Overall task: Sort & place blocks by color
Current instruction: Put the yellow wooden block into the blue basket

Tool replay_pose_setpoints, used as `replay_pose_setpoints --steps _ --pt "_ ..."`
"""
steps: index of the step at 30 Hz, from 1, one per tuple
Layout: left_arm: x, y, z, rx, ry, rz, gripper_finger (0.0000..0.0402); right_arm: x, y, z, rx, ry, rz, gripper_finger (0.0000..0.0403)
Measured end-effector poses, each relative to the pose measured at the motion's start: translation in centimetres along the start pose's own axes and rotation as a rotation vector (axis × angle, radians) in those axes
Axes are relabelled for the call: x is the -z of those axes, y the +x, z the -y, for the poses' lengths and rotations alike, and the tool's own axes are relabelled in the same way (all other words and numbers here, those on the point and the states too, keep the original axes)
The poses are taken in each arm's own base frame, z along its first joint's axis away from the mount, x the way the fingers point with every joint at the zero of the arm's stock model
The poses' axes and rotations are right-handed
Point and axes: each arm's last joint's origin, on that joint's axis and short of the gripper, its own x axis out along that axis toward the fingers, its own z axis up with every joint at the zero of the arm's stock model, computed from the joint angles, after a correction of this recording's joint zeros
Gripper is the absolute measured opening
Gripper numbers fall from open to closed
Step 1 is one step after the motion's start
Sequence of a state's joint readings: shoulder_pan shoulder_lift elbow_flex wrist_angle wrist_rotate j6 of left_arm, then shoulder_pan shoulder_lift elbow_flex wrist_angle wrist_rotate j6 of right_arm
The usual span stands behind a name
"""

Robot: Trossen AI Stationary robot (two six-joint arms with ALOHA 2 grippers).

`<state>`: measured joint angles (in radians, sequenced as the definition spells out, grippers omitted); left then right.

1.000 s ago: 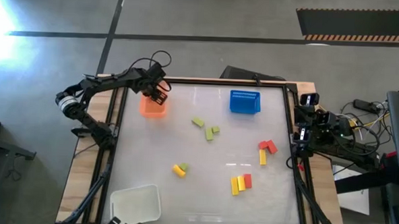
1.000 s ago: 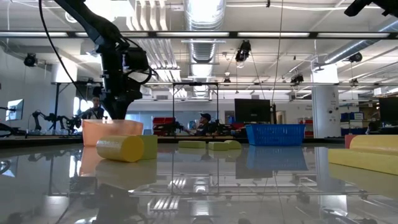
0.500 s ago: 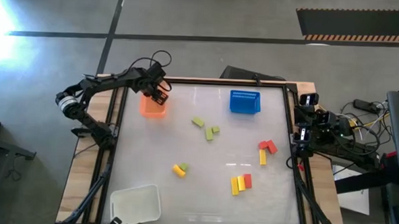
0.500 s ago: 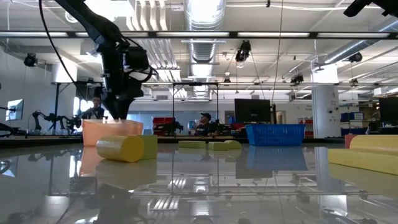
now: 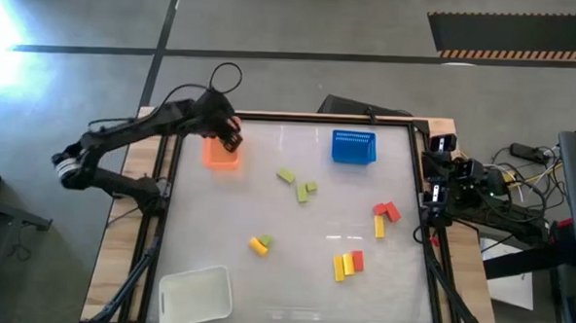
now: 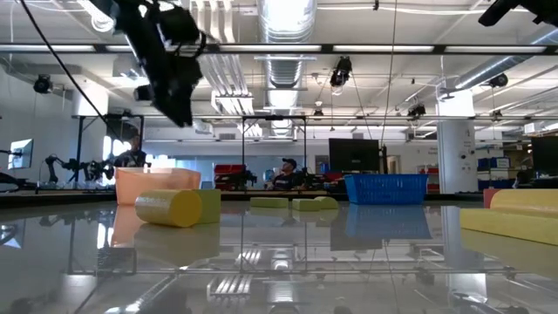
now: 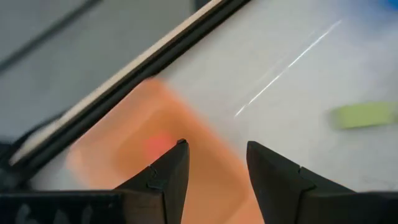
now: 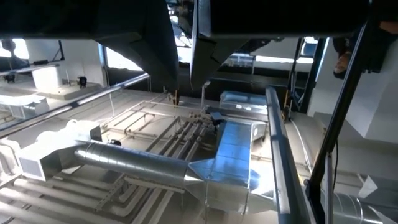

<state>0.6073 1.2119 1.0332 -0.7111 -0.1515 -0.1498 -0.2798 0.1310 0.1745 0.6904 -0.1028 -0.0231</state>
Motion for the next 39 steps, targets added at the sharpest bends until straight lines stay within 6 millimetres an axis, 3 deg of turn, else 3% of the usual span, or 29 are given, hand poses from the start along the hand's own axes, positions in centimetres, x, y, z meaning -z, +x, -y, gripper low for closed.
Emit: replay_pose_setpoints --steps 7,11,13,16,27,30,39 --pt "2.2 -4.3 5.4 0.261 0.153 0.313 0.0144 1.7 1.1 0.1 -0.002 0.015 -0.096 0.0031" --pt "3.8 -5.7 7.1 0.388 0.208 0.484 0.0144 3.2 2.1 0.1 -0.001 0.054 -0.147 0.0031" --pt "4.6 -6.0 7.5 0.436 0.236 0.565 0.0144 4.8 2.7 0.2 0.006 0.081 -0.223 0.0031" --pt "5.9 -6.0 7.6 0.462 0.299 0.648 0.0144 7.3 3.4 0.3 0.041 0.108 -0.322 0.0031" --pt "8.7 -6.2 5.8 0.472 0.301 0.765 0.0144 12.0 4.3 0.8 0.229 0.112 -0.526 0.0031" --pt "9.1 -6.2 5.5 0.463 0.322 0.774 0.0144 12.2 6.1 1.0 0.229 0.112 -0.505 0.0031" --pt "9.6 -6.3 5.1 0.438 0.364 0.819 0.0144 14.7 12.0 1.5 0.216 0.056 -0.721 0.0031"
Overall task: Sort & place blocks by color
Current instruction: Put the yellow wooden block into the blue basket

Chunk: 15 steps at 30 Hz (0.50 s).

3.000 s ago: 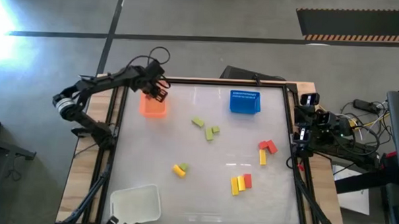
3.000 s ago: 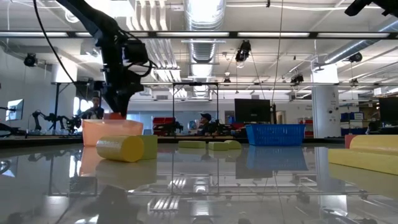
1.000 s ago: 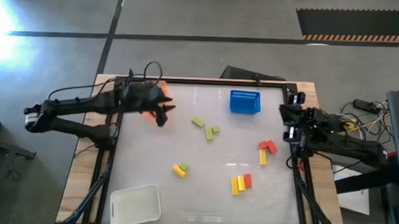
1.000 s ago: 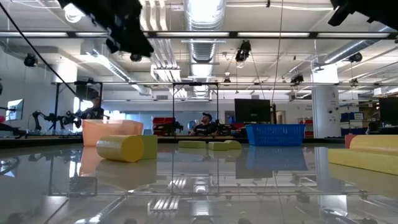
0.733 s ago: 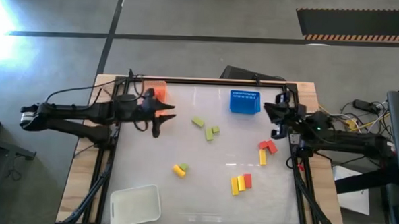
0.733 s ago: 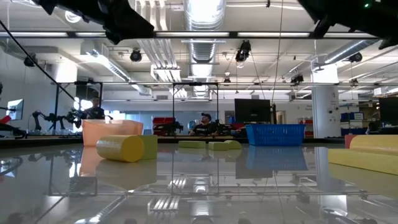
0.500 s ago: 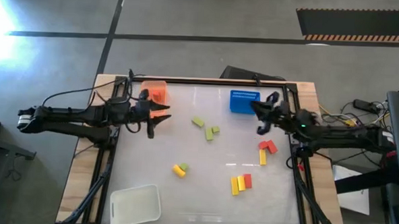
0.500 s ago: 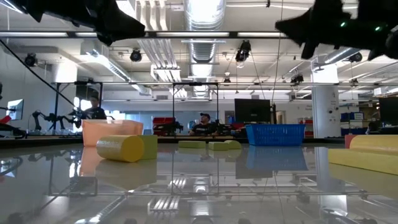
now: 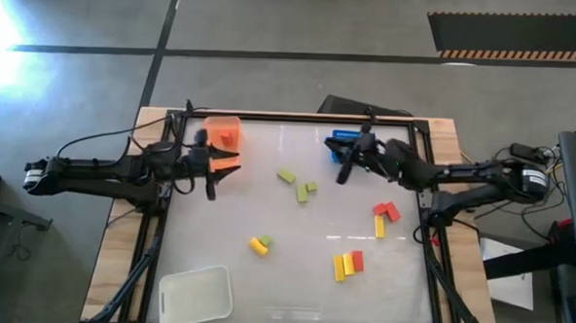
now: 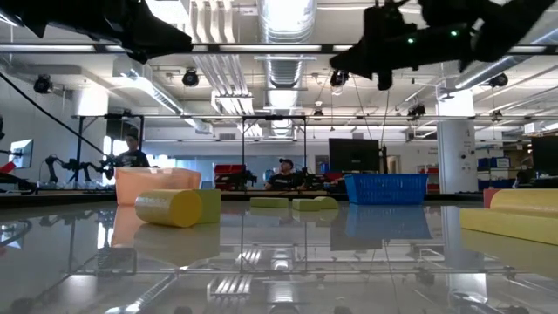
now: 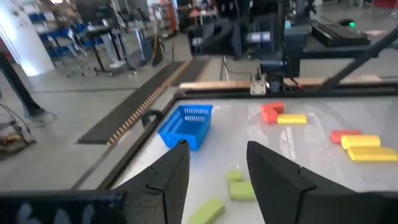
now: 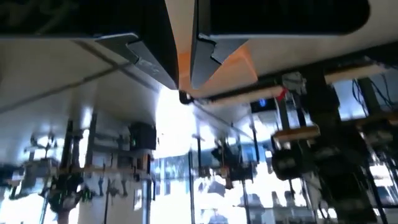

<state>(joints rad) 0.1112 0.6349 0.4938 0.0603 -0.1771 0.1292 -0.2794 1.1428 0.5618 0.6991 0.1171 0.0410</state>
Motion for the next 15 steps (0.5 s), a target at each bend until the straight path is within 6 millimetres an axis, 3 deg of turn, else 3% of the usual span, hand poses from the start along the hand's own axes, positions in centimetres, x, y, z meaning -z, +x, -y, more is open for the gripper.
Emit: replay_pose_setpoints --steps 7,15 --pt "-0.6 -0.4 -0.2 -0.027 -0.021 0.059 0.0144 -1.4 4.3 -0.5 0.021 -0.064 -0.176 0.0031" --pt "-0.3 -0.5 -0.2 -0.025 -0.027 0.05 0.0144 -0.4 7.5 -2.7 -0.036 -0.146 -0.448 0.0031"
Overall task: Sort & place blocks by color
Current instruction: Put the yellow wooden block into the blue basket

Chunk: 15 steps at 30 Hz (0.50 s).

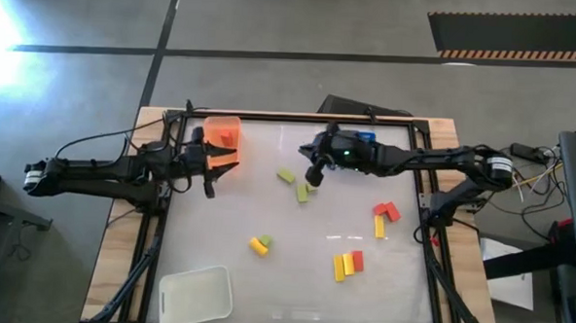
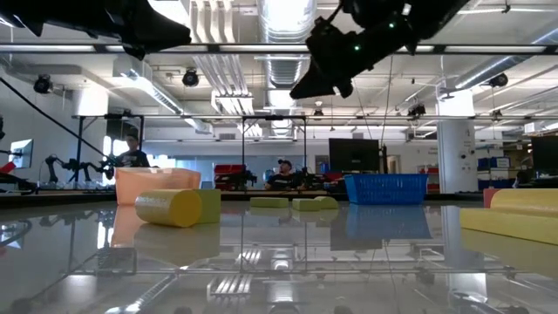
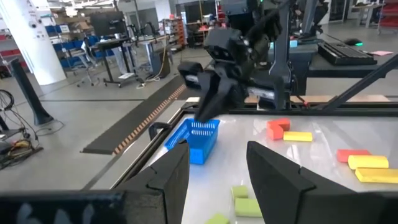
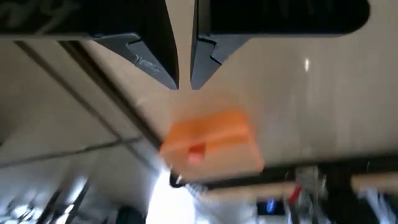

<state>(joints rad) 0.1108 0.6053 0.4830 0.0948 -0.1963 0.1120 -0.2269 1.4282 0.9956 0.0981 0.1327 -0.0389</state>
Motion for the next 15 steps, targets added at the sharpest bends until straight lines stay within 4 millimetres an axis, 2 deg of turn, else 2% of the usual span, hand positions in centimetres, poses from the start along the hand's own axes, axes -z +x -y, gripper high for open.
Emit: replay_pose_setpoints --steps 7,15 --pt "0.0 0.0 0.0 0.002 0.0 -0.003 0.0144 -0.4 0.6 -2.5 -0.064 -0.064 -0.432 0.0031" --pt "0.2 0.2 0.1 0.005 0.001 -0.017 0.0144 1.3 -0.7 -3.7 0.011 0.037 -0.912 0.0031"
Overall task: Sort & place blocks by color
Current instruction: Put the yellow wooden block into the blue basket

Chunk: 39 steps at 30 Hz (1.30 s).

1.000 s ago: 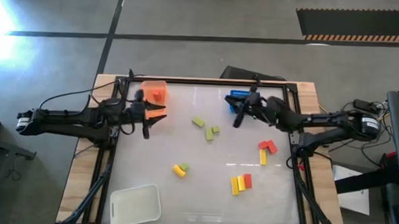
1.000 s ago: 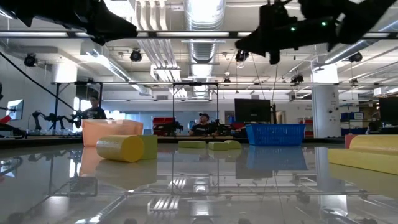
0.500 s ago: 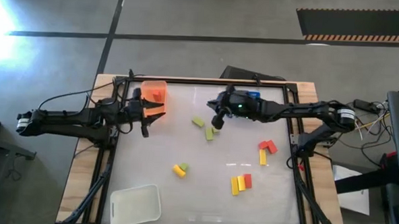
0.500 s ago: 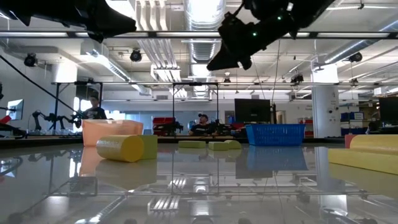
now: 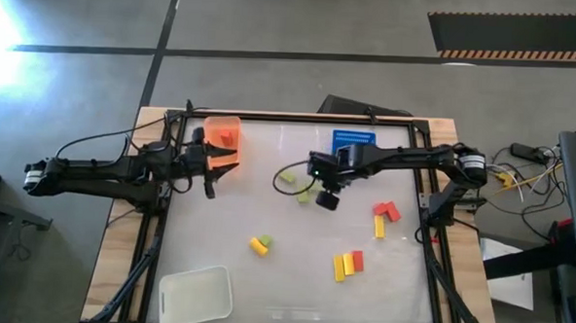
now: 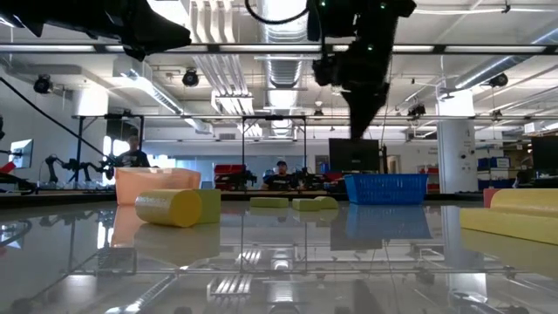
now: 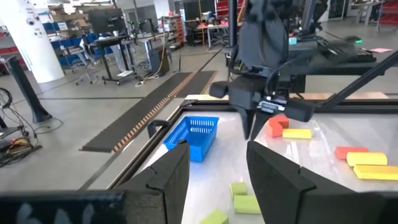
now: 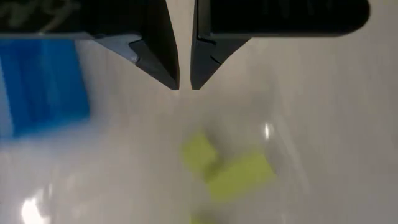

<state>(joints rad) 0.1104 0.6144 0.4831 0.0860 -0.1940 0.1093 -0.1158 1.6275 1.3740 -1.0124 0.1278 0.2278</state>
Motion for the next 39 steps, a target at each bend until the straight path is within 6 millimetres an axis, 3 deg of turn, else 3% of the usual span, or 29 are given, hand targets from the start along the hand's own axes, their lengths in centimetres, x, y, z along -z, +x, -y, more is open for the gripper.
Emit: replay_pose_setpoints --steps 7,14,19,23,33,39 --pt "0.0 0.0 0.0 0.0 0.001 0.001 0.0144 2.8 0.4 0.0 -0.043 0.087 -0.3 0.0031" --pt "0.2 0.1 0.0 0.001 0.003 -0.014 0.0144 5.3 1.0 -0.6 -0.138 0.462 -0.506 0.0031" --pt "0.4 0.2 0.1 0.003 0.008 -0.034 0.0144 7.0 1.1 -1.7 -0.089 0.592 -0.545 0.0036" --pt "0.3 0.1 0.1 0.003 0.007 -0.03 0.0144 8.5 1.3 -2.3 -0.049 0.678 -0.558 0.0064" --pt "0.3 0.1 0.1 0.003 0.007 -0.031 0.0144 12.7 2.6 -3.0 0.02 0.841 -0.562 0.0183" --pt "0.3 0.1 0.0 0.003 0.006 -0.027 0.0144 14.5 3.5 -2.7 0.059 0.863 -0.517 0.0203"
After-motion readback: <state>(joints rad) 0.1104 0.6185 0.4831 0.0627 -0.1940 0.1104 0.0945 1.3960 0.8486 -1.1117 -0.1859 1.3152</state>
